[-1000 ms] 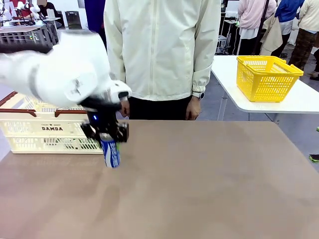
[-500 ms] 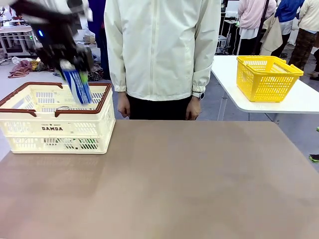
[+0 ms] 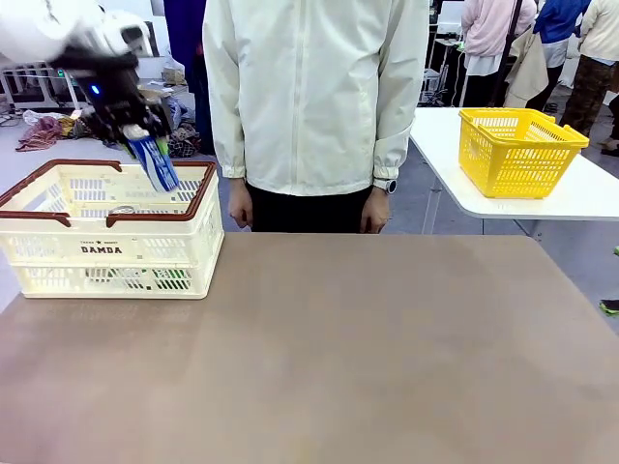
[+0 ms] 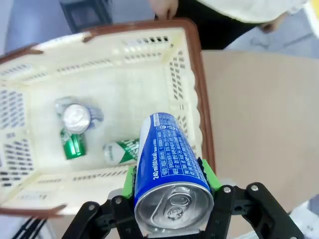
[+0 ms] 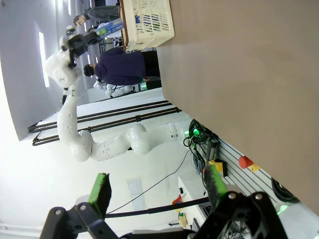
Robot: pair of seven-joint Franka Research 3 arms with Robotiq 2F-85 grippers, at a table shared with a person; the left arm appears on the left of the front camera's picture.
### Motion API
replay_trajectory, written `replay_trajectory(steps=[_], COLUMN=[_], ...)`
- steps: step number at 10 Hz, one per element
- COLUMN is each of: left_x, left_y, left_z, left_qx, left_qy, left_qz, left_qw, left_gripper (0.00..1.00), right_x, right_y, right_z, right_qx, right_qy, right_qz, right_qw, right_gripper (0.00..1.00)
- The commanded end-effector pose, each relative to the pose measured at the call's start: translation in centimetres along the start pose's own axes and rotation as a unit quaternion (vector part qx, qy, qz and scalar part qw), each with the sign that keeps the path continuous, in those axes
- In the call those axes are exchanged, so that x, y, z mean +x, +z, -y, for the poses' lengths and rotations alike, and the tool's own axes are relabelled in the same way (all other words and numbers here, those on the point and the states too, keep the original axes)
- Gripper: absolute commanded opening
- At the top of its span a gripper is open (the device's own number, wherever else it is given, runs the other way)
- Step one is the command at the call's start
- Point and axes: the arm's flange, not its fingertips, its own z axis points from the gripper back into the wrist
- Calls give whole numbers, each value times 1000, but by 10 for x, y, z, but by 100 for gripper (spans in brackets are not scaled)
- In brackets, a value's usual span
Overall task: Place the drinks into the Shopping basket.
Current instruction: Pick up one drink and place it into the Shopping basket.
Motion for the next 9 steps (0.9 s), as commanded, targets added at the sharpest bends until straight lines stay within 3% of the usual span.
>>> replay_trajectory(steps=[1,3,4,5,6,9], left_x=[15,17,18,16,7,7], left_y=[-37,-75,-92,-93,-103,-103], left_z=[11,11,6,4,5,5], left_qx=[25,19,40,44,21,21], left_qy=[26,14,41,59,23,23], left_qz=[-19,-47,-58,-66,-61,-61], left_qw=[999,999,997,995,998,998], left_gripper=[0,0,0,0,0,0], right_x=[-1,-1,-1,-1,-1,-1], right_y=[2,2,2,2,2,2], right_z=[-4,-4,-4,-4,-4,-4], right_qx=[-1,-1,-1,-1,-1,-1], right_qy=[-8,-8,-8,-8,-8,-8], right_qz=[-4,-4,-4,-4,-4,-4], right_qw=[1000,1000,1000,1000,1000,1000], right_gripper=[100,100,100,100,100,100])
